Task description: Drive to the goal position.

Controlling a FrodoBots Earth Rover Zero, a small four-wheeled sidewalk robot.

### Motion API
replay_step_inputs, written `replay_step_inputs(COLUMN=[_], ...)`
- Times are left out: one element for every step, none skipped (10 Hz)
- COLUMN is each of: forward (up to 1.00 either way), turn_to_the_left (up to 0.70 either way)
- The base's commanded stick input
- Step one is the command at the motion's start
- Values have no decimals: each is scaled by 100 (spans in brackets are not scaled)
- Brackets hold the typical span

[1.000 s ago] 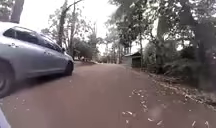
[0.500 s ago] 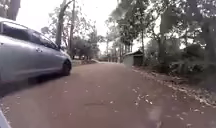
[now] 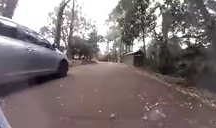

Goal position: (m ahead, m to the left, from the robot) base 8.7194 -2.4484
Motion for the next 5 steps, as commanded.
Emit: replay_step_inputs(forward=[70,70,70,70,70], turn_to_the_left=[0,0,0,0,0])
